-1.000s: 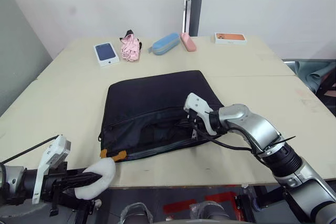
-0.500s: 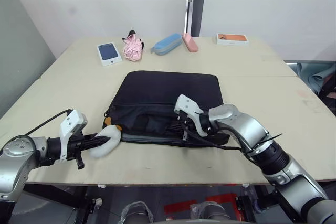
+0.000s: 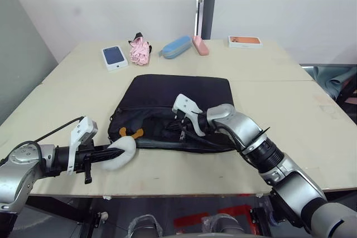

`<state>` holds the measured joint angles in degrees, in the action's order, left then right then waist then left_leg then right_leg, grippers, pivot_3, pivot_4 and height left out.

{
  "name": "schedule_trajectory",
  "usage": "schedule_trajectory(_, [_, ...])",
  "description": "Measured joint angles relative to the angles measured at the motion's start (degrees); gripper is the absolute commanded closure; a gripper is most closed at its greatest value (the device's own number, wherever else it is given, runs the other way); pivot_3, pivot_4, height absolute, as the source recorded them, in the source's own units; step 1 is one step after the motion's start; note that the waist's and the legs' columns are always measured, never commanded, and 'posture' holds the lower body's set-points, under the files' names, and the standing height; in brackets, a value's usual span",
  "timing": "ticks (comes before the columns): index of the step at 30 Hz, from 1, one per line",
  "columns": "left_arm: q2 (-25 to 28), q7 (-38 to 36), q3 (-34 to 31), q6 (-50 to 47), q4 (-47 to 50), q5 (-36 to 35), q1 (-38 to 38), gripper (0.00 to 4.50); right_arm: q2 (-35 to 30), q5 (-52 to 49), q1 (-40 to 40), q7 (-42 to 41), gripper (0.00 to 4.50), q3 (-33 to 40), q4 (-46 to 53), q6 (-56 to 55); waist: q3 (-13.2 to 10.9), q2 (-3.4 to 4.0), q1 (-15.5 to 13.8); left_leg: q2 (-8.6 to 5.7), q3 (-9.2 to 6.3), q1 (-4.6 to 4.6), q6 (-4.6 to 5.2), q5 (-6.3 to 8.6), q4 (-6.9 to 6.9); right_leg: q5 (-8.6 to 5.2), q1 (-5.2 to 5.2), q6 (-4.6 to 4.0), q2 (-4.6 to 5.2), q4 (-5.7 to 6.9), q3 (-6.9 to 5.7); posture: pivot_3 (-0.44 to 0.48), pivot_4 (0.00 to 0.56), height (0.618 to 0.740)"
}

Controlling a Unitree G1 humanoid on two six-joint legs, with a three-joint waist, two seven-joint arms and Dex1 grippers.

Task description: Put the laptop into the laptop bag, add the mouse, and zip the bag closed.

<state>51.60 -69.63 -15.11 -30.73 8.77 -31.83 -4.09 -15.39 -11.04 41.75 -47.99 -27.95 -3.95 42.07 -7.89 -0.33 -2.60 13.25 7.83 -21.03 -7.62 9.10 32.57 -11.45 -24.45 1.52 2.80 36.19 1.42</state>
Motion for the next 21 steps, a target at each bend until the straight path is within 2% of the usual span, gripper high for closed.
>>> schedule_trajectory(13, [2.27,1.44,4.35,0.84,12.14,2.46,-1.81,4.48,0.53,0.38,-0.12,0.77,4.50,0.00,-0.36,-0.37,0.00,0.01,0.07,0.00,0.00,-0.01,0.00,0.00,0.01,0.00,0.01,0.00,0.00,0.01,0.01,0.000,0.150,0.740])
schedule_trajectory(17, [-0.41,4.11,7.23,0.90,18.48,2.18,-0.28,4.48,0.74,0.37,0.02,0.74,4.50,0.04,-1.21,-0.92,0.00,0.01,0.13,0.00,0.01,-0.02,0.00,0.00,0.01,0.00,0.02,0.00,0.00,0.04,0.02,0.000,0.150,0.740])
schedule_trajectory(21, [-2.43,5.49,13.13,1.39,23.92,2.83,2.07,4.48,0.99,0.38,0.48,0.70,4.50,0.09,-2.32,-1.47,0.00,0.03,0.17,0.00,0.03,-0.01,0.00,0.00,0.06,0.00,0.03,0.00,0.01,0.09,0.05,0.000,0.150,0.740])
